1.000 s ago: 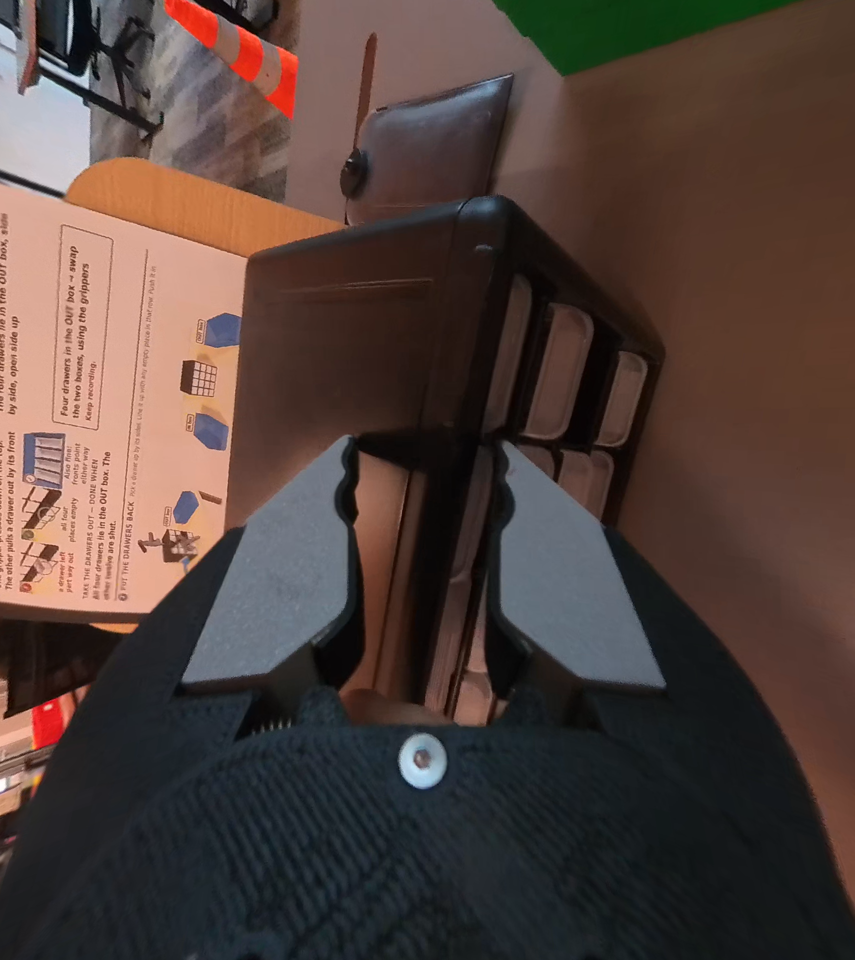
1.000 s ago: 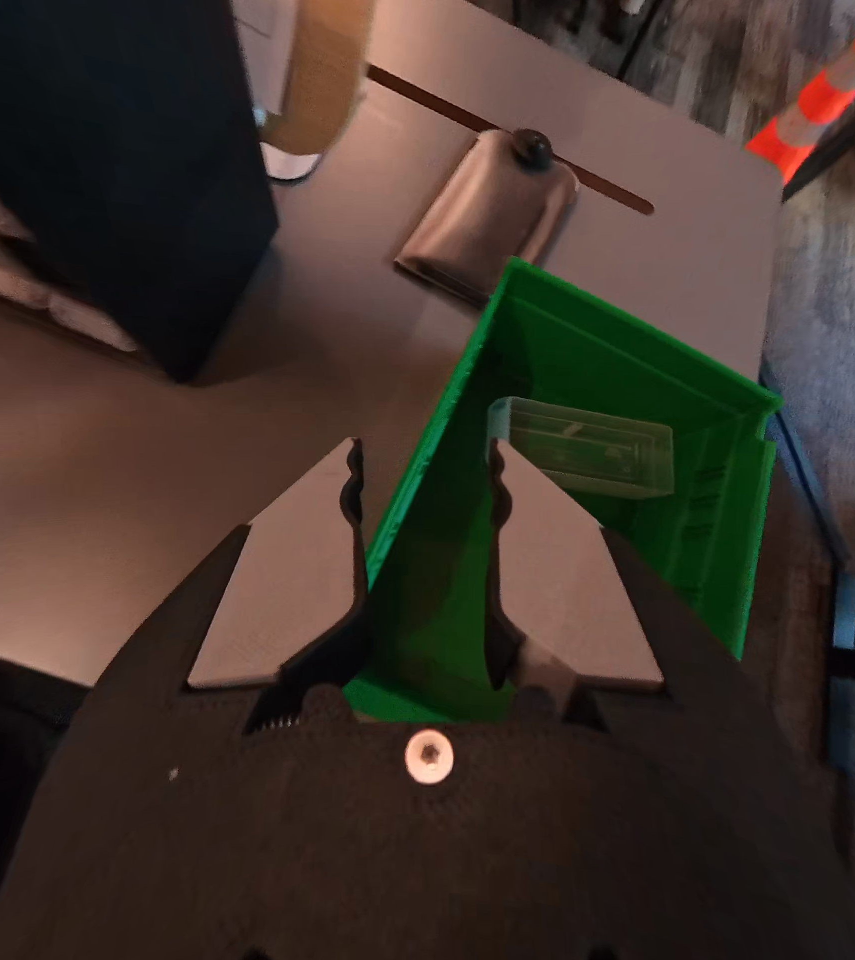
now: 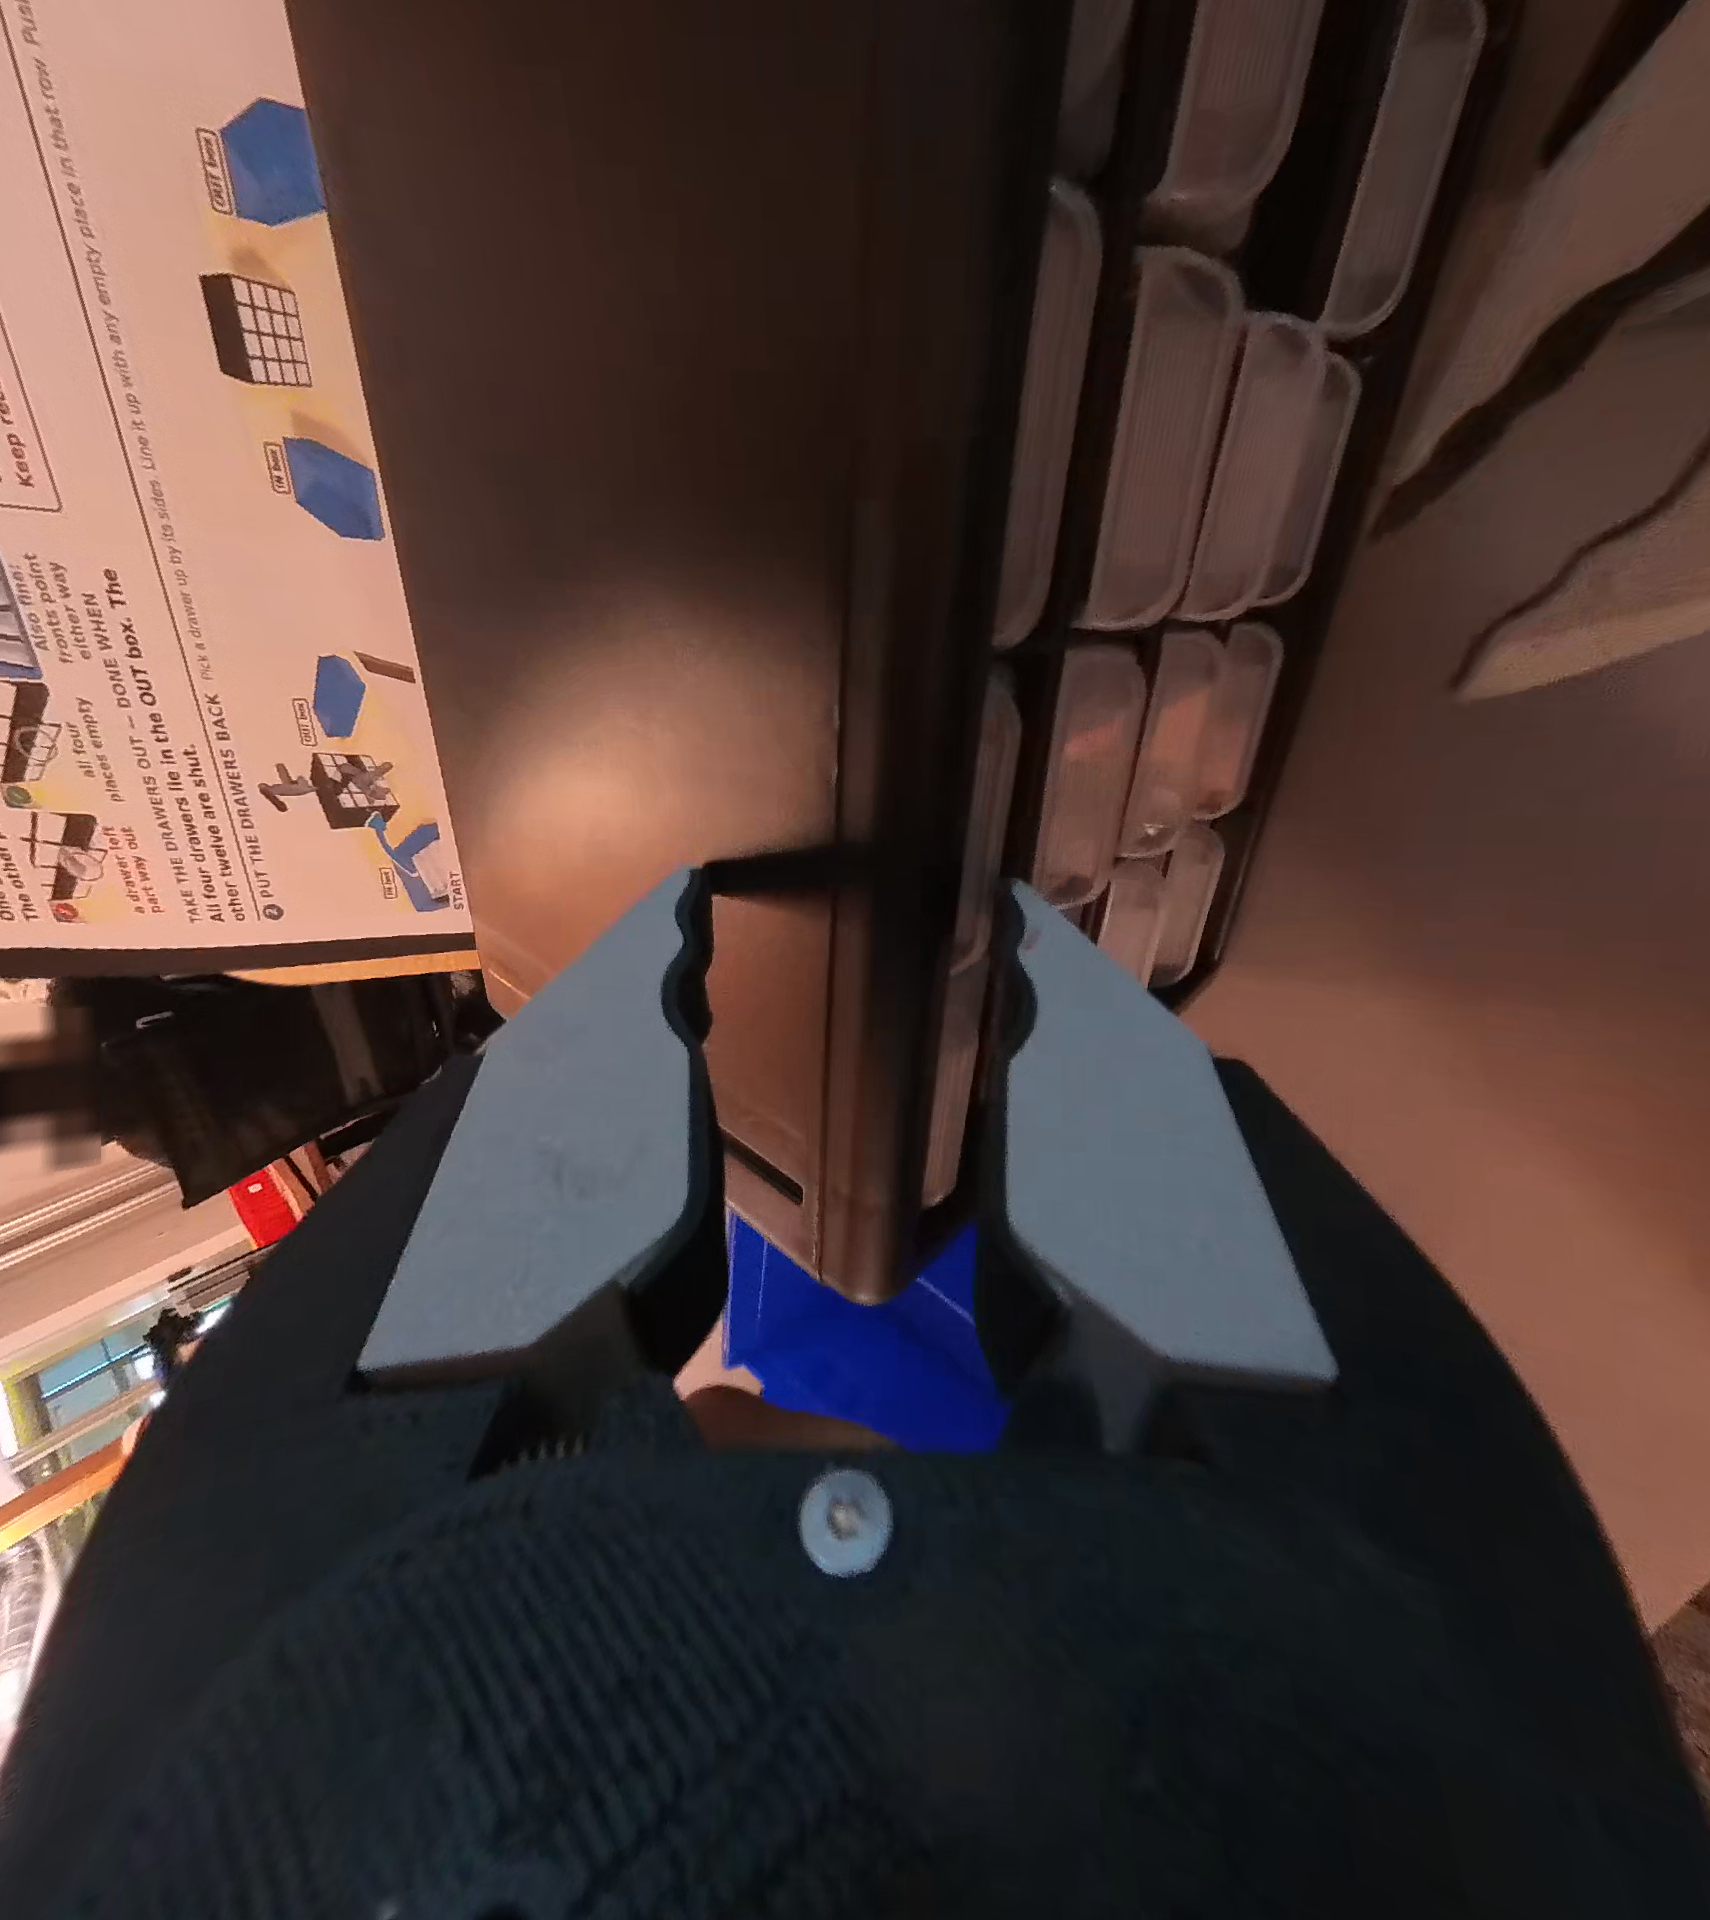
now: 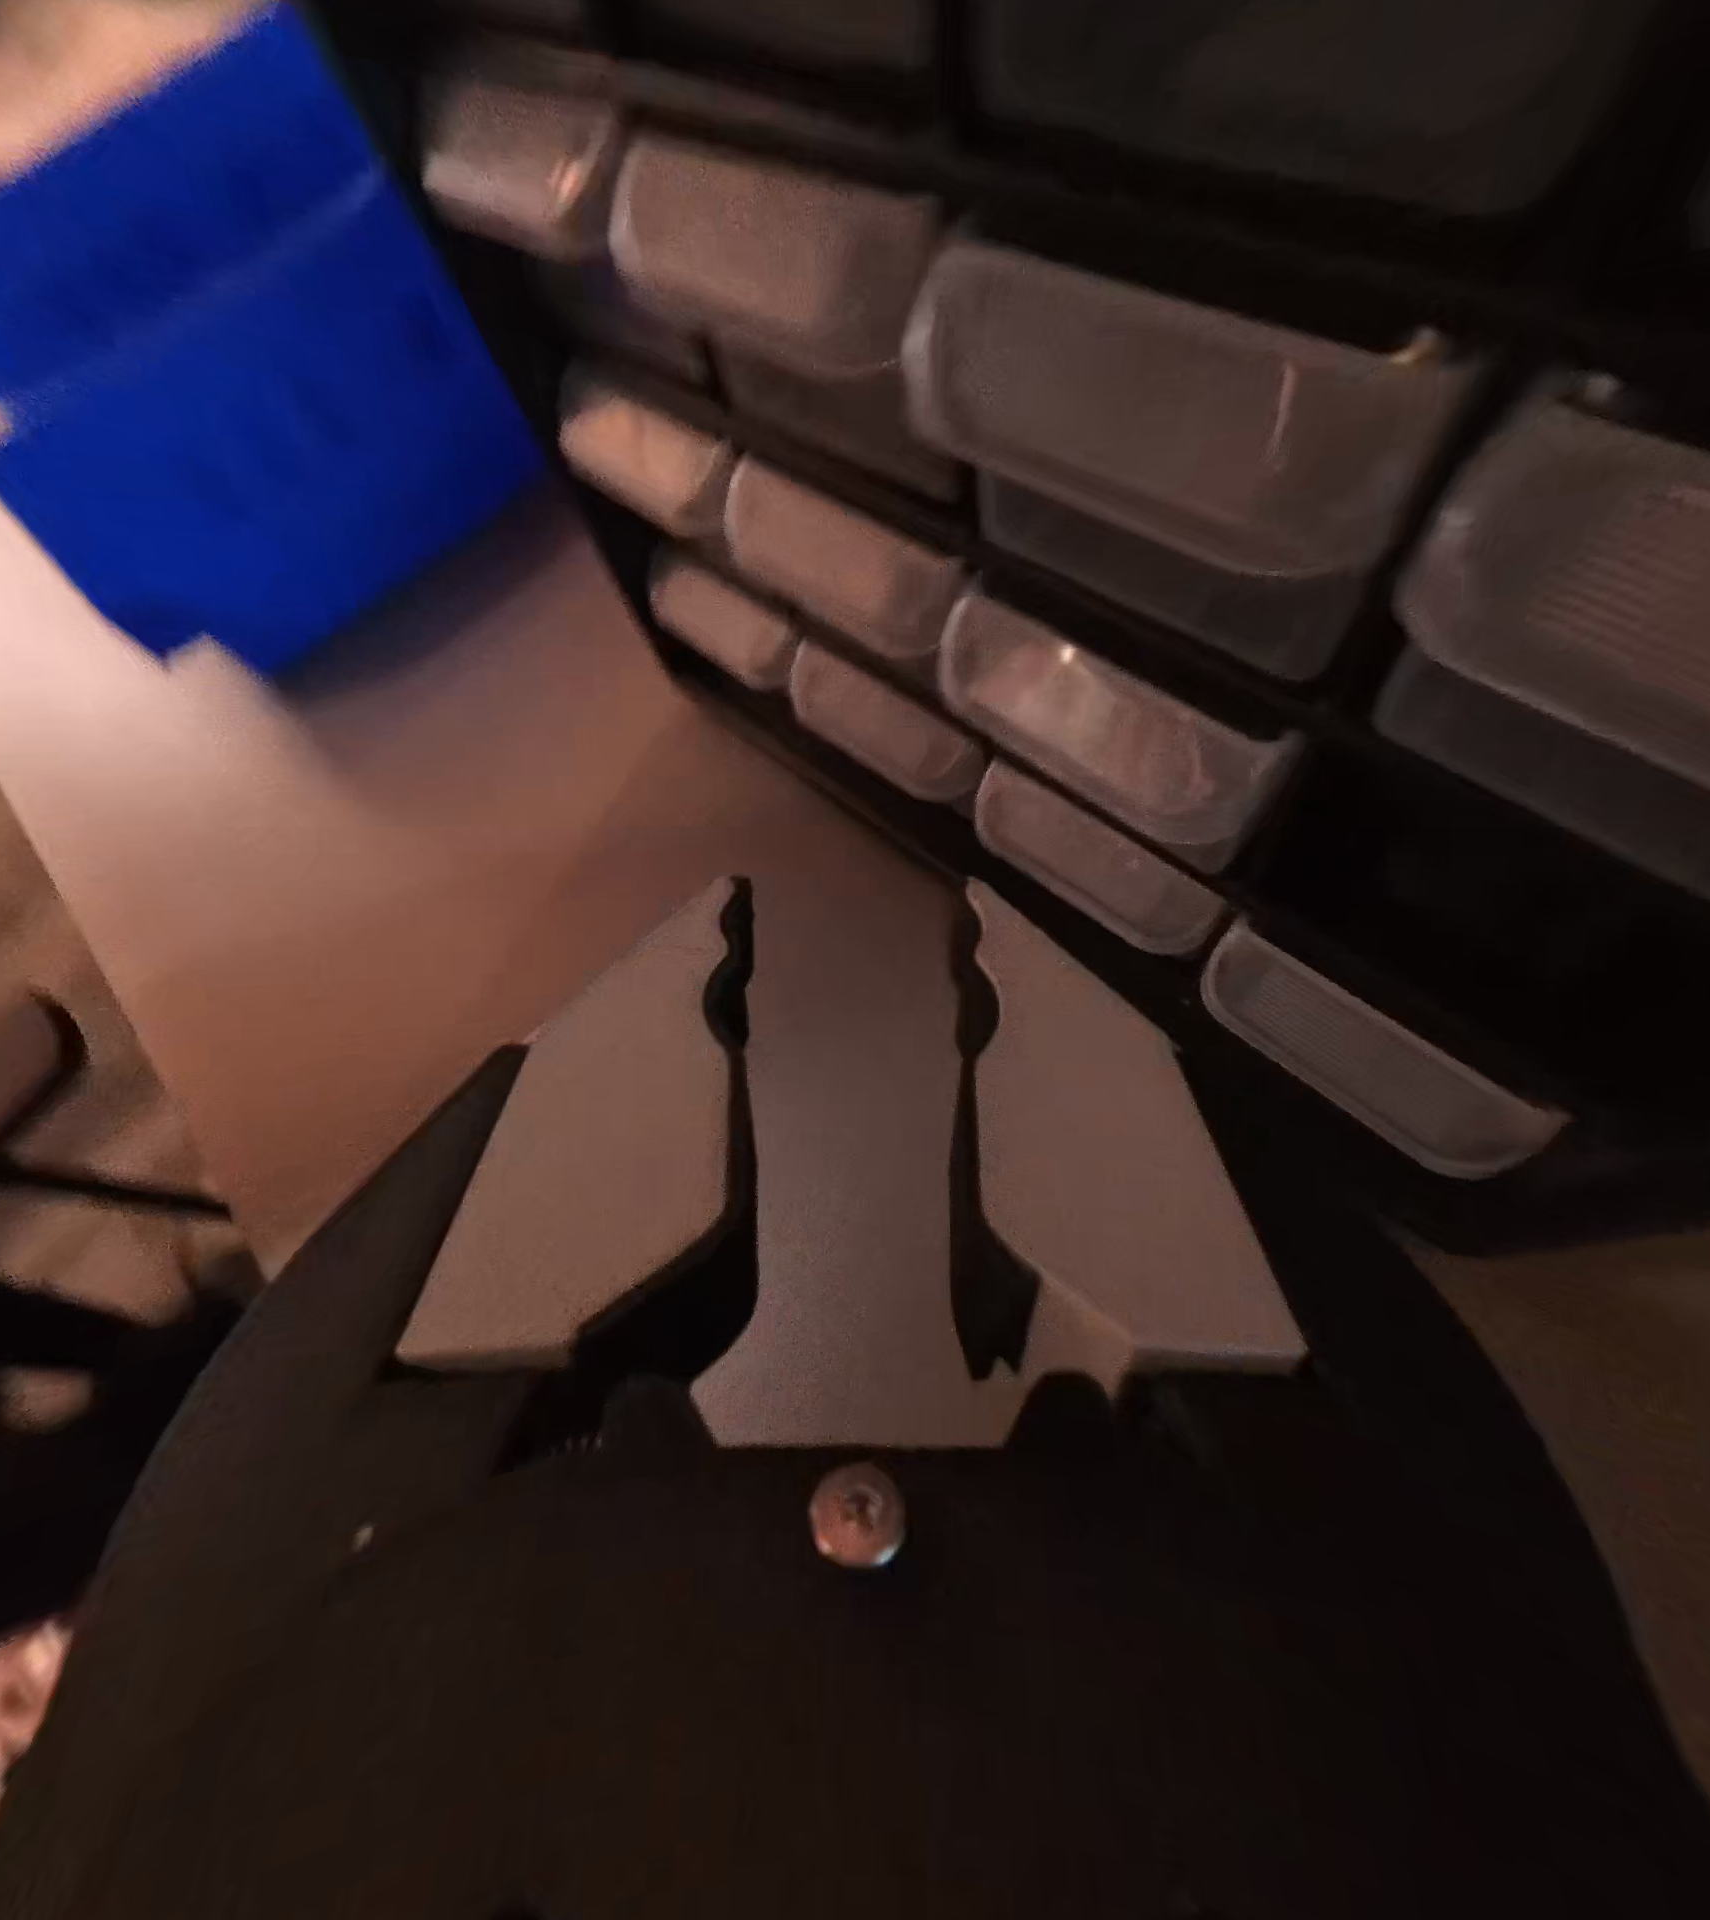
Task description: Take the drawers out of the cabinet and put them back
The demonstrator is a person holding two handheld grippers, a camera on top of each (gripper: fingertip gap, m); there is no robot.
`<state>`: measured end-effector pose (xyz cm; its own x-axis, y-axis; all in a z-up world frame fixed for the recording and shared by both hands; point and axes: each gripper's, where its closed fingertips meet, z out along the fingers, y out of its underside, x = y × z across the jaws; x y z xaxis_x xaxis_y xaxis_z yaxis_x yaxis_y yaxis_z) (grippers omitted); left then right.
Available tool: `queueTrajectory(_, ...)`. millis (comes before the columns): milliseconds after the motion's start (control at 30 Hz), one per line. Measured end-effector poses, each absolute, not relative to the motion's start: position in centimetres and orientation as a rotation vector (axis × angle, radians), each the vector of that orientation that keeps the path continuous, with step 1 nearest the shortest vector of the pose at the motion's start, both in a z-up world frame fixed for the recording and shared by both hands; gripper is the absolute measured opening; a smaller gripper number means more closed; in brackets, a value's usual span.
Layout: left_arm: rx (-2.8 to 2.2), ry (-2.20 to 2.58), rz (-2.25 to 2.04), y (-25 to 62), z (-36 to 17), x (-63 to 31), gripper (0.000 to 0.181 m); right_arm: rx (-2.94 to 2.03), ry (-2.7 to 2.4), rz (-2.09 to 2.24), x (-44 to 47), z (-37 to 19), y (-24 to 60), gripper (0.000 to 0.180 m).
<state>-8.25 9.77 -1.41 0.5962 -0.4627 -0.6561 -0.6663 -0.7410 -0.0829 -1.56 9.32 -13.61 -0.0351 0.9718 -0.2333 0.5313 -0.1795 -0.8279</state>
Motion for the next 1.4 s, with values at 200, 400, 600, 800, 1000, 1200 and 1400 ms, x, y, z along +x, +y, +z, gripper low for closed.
queueTrajectory(200, -2.499, 0.912, 0.865, 9.8, -1.4, -8.2, 0.052, -1.808, -1.081, 1.598, -2.2, -11.1, 11.2, 0.048)
queueTrajectory(400, -2.439, 0.919, 0.827, 11.2, -1.6, -7.6, 0.059, -1.805, -0.860, 1.869, -2.5, -10.5, 12.4, 0.040)
queueTrajectory(600, -2.433, 0.946, 0.909, 12.6, -2.0, -7.4, 0.067, -1.826, -0.763, 1.909, -2.7, -11.2, 13.5, 0.013)
queueTrajectory(800, -2.442, 0.919, 0.906, 12.6, -2.1, -7.4, 0.067, -1.793, -0.749, 1.983, -2.2, -11.0, 12.9, 0.008)
queueTrajectory(1000, -2.434, 0.897, 0.907, 12.6, -2.1, -7.4, 0.067, -1.787, -0.856, 2.037, 1.4, -11.0, 9.5, 0.006)
queueTrajectory(1200, -2.429, 0.880, 0.907, 12.6, -2.1, -7.4, 0.067, -1.771, -1.018, 1.815, 4.0, -11.7, 8.3, 0.021)
queueTrajectory(1400, -2.433, 0.898, 0.918, 12.6, -2.1, -7.4, 0.067, -1.694, -1.325, 1.216, 6.0, -12.2, 10.6, 0.048)
